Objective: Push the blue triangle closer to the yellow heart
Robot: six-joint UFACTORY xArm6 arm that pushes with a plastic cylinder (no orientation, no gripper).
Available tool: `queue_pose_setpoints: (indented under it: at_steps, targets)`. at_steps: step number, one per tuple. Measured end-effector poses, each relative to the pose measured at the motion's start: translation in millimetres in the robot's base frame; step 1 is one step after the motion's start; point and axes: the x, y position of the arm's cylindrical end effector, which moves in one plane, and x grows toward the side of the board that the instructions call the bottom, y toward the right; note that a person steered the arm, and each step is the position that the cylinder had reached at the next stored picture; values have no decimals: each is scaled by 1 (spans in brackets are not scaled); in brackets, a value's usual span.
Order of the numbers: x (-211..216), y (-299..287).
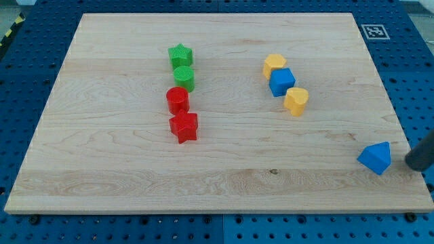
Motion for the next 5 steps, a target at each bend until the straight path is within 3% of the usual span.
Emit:
queue_pose_setpoints:
  at_steps: [2,5]
  targets:
    - [4,-56]
    - [-8,-65]
